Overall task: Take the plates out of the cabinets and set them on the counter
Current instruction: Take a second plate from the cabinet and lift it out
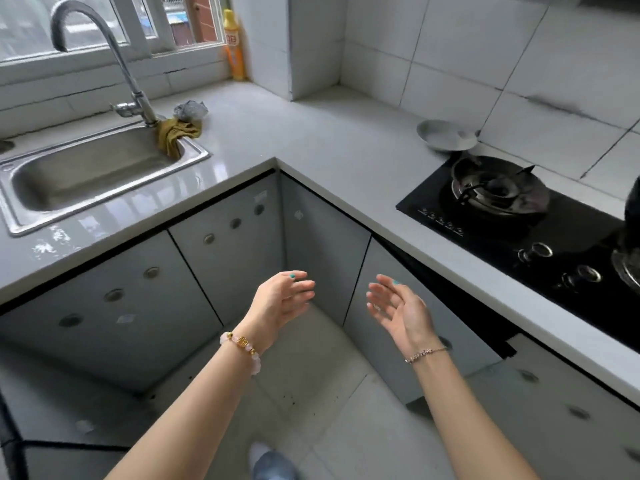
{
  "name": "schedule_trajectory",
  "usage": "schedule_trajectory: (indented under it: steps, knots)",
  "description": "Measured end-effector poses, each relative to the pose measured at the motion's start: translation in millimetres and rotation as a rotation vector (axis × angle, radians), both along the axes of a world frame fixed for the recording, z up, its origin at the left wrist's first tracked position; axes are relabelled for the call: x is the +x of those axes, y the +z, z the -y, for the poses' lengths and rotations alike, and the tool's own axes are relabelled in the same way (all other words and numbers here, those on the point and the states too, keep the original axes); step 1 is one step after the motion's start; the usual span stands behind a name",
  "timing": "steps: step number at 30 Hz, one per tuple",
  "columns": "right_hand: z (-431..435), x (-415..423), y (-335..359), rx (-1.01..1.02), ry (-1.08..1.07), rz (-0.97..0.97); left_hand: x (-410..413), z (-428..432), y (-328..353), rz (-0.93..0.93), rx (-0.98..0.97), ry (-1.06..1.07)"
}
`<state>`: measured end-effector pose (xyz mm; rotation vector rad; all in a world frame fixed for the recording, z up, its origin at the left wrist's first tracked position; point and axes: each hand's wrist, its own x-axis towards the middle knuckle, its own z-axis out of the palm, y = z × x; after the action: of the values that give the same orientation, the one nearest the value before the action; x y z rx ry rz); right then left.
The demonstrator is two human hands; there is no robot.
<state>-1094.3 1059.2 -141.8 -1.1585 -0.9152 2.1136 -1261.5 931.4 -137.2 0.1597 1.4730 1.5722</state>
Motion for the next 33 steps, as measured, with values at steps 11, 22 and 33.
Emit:
schedule_trajectory:
  steps: [11,22,33]
  knots:
    - [-6,23,-13,-0.01,-0.133,0.049,6,-56,-20,0.138,-0.006,-0.077]
    - [-57,-82,-50,-0.135,-0.392,0.045,-119,-172,-62,0.271,-0.078,-0.329]
    - [-56,-127,-89,-0.291,-0.607,0.105,-143,-269,-128,0.708,-0.105,-0.298]
